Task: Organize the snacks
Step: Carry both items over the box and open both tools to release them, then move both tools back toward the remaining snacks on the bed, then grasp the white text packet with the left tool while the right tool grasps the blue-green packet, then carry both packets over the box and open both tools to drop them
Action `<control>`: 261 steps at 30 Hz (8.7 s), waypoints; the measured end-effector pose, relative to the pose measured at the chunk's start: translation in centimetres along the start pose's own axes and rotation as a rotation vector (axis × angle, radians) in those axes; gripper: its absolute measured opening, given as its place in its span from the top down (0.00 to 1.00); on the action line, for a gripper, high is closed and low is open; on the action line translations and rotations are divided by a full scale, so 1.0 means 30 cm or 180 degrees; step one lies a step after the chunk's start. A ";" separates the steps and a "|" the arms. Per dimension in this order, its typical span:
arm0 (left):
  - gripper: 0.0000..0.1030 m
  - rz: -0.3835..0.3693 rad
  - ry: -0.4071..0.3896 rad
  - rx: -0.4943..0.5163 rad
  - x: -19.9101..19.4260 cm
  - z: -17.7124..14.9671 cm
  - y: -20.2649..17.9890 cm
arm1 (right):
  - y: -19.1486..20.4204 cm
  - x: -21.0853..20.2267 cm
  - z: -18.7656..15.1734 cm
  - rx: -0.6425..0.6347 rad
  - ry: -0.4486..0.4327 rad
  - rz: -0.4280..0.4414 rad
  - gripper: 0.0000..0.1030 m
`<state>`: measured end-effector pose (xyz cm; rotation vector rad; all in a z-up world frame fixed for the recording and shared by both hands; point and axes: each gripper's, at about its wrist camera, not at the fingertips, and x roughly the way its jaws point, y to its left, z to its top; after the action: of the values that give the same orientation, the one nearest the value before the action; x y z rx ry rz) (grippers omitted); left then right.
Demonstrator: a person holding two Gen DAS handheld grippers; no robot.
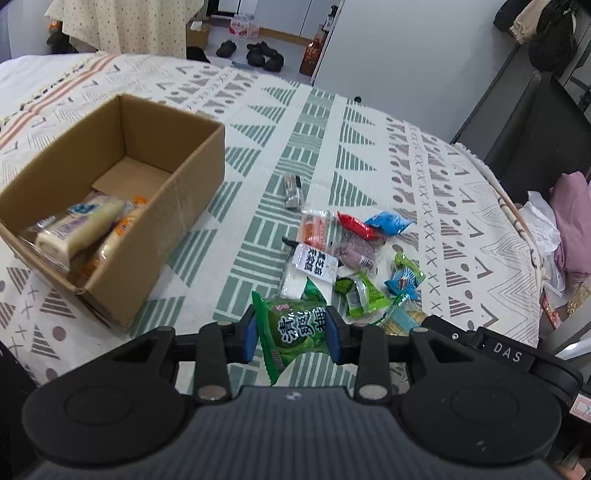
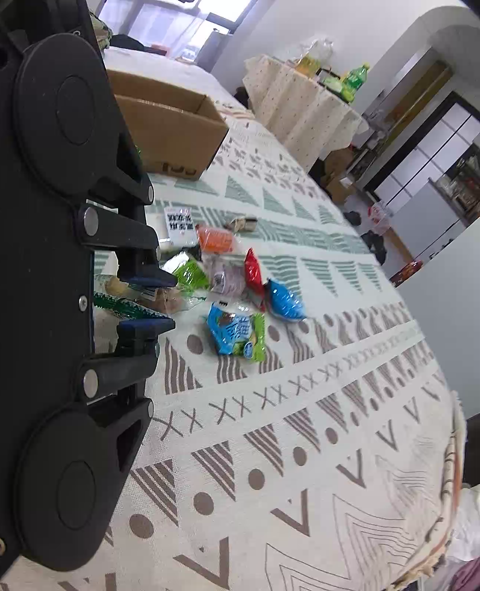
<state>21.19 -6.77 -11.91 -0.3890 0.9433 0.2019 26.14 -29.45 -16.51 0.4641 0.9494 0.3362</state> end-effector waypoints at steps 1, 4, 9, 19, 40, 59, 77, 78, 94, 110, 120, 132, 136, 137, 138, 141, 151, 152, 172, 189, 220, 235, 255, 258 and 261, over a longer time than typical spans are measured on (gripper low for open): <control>0.65 0.0003 -0.0036 0.0013 -0.013 0.001 0.000 | 0.004 -0.011 -0.002 -0.0007 -0.0029 0.0014 0.84; 0.65 0.0006 -0.0118 0.0037 -0.051 0.002 0.002 | 0.017 -0.037 -0.005 -0.0022 -0.0112 0.0077 0.84; 0.65 0.0036 -0.0254 0.0008 -0.113 0.016 0.015 | 0.039 -0.085 -0.004 -0.0038 -0.0263 0.0247 0.84; 0.65 0.0132 -0.0450 -0.0057 -0.194 0.063 0.075 | 0.134 -0.116 -0.025 -0.0165 -0.0453 0.0514 0.85; 0.65 0.0343 -0.0650 -0.0309 -0.232 0.229 0.320 | 0.399 -0.017 -0.021 -0.0282 -0.0582 0.0926 0.85; 0.62 0.0434 -0.0329 -0.0578 -0.050 0.331 0.556 | 0.602 0.184 -0.069 -0.0363 -0.0262 0.1124 0.84; 0.26 0.0461 -0.0134 -0.0575 -0.040 0.343 0.604 | 0.672 0.224 -0.109 -0.0426 -0.0171 0.0994 0.51; 0.23 0.0460 -0.0144 -0.0569 -0.045 0.342 0.601 | 0.665 0.214 -0.107 -0.0424 -0.0195 0.0976 0.49; 0.05 0.0497 -0.0217 -0.0479 -0.167 0.294 0.519 | 0.583 0.030 -0.086 -0.0634 -0.0529 0.0615 0.05; 0.00 0.0292 -0.0362 -0.0105 -0.278 0.241 0.343 | 0.465 -0.152 -0.021 -0.0855 -0.0638 0.0479 0.00; 0.00 0.0183 -0.0347 0.0072 -0.308 0.207 0.237 | 0.355 -0.236 -0.002 -0.0863 -0.0664 0.0408 0.00; 0.00 0.0221 -0.0298 0.0170 -0.300 0.160 0.112 | 0.183 -0.281 0.010 -0.0605 -0.0673 0.0317 0.00; 0.00 0.0127 -0.0321 0.0140 -0.287 0.148 0.083 | 0.148 -0.282 0.016 -0.0591 -0.0637 0.0327 0.00; 0.00 0.0103 -0.0325 0.0140 -0.281 0.146 0.074 | 0.140 -0.282 0.016 -0.0589 -0.0619 0.0313 0.00; 0.00 0.0091 -0.0327 0.0143 -0.274 0.142 0.066 | 0.132 -0.280 0.016 -0.0582 -0.0592 0.0296 0.00; 0.01 0.0094 -0.0339 0.0161 -0.250 0.132 0.042 | 0.107 -0.277 0.013 -0.0592 -0.0555 0.0238 0.00; 0.08 -0.0014 -0.0183 0.0094 -0.129 0.107 0.007 | 0.071 -0.231 0.027 -0.0622 -0.0421 0.0158 0.02; 0.11 -0.0035 -0.0157 0.0077 -0.113 0.105 0.004 | 0.067 -0.218 0.035 -0.0600 -0.0401 0.0141 0.03; 0.35 -0.0171 0.0227 -0.0137 0.225 0.104 -0.026 | -0.006 -0.002 0.131 -0.0344 -0.0073 -0.0128 0.23; 0.43 -0.0007 0.0396 -0.0055 0.435 0.111 -0.047 | -0.034 0.205 0.180 -0.0368 0.0227 -0.0220 0.31; 0.57 0.0107 0.0047 0.0061 0.212 0.203 -0.033 | 0.132 0.129 0.180 -0.0640 -0.0099 -0.0077 0.69; 0.57 0.0053 -0.0228 -0.0052 0.027 0.270 0.068 | 0.296 0.069 0.164 -0.0755 -0.0352 0.0077 0.69; 0.57 0.0168 -0.0540 -0.0327 -0.150 0.371 0.304 | 0.514 0.063 0.083 -0.1100 -0.0557 0.0459 0.69; 0.57 0.0187 -0.0552 -0.0382 -0.167 0.390 0.361 | 0.537 0.070 0.072 -0.1097 -0.0544 0.0505 0.69; 0.57 0.0187 -0.0533 -0.0421 -0.174 0.412 0.423 | 0.562 0.091 0.066 -0.1087 -0.0476 0.0575 0.69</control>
<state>23.16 9.86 -4.15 -0.4589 0.7792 0.3465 28.05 -14.27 -8.67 0.2572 0.6880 0.6077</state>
